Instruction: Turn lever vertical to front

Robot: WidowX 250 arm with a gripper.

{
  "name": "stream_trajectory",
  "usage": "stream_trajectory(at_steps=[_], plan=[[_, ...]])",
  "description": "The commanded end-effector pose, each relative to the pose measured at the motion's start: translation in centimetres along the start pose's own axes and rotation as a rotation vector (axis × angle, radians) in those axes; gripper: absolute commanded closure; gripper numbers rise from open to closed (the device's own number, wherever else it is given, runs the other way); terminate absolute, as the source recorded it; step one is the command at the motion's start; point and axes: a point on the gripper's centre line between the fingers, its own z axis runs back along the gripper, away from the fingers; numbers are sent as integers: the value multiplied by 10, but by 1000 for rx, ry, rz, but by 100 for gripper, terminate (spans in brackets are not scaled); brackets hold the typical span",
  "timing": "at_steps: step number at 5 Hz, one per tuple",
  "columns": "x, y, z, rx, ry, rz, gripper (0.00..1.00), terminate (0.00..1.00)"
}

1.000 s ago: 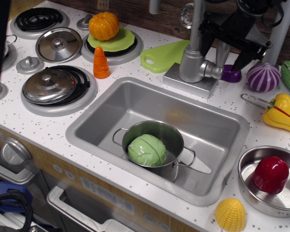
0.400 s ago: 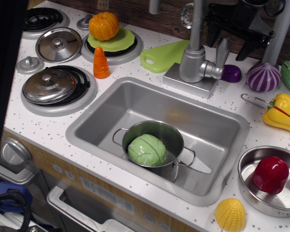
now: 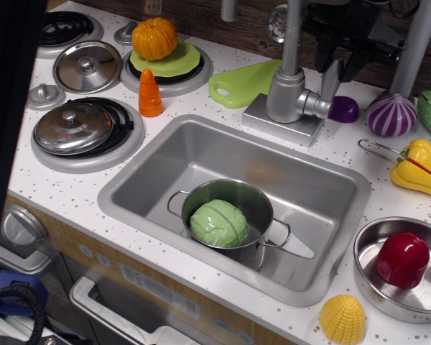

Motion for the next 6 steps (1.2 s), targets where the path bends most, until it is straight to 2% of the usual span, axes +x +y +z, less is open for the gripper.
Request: stream_trajectory(at_steps=[1, 2, 4, 6], plan=[[-23, -4, 19, -23, 83, 171, 100, 0], [-39, -3, 16, -45, 140, 208, 100, 0], [-52, -2, -6, -106, 207, 213, 100, 0], [-58, -2, -22, -108, 196, 202, 100, 0]])
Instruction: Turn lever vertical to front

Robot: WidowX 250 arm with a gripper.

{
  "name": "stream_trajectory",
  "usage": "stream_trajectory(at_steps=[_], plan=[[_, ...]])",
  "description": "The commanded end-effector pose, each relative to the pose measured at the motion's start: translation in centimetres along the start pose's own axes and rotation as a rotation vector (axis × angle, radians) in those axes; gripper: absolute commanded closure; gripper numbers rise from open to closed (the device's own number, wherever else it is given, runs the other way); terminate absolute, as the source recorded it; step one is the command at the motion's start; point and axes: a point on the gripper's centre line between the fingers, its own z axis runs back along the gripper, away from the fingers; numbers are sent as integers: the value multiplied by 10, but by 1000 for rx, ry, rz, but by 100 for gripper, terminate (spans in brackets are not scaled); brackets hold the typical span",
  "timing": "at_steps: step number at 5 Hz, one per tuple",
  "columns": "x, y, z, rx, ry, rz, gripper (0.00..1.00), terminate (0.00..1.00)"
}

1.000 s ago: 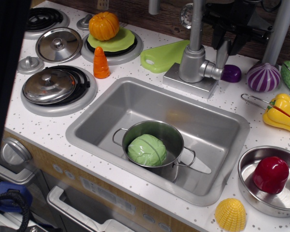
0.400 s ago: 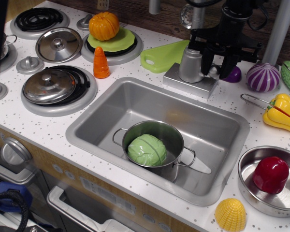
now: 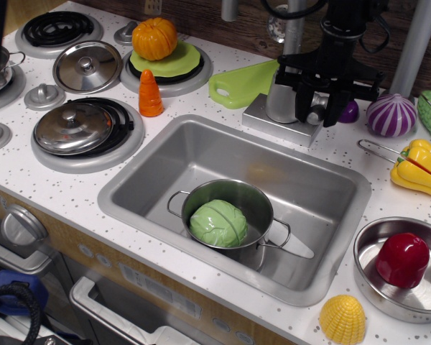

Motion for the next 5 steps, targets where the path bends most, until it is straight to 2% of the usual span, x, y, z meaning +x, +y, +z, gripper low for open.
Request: stream_trajectory(at_steps=[1, 2, 3, 4, 5], plan=[[0, 2, -14, -12, -22, -2, 100, 0], [1, 2, -15, -7, -27, -11, 100, 0], [4, 3, -12, 0, -32, -32, 0, 0], [4, 2, -5, 13, -54, -44, 0, 0], [4, 2, -5, 13, -54, -44, 0, 100]])
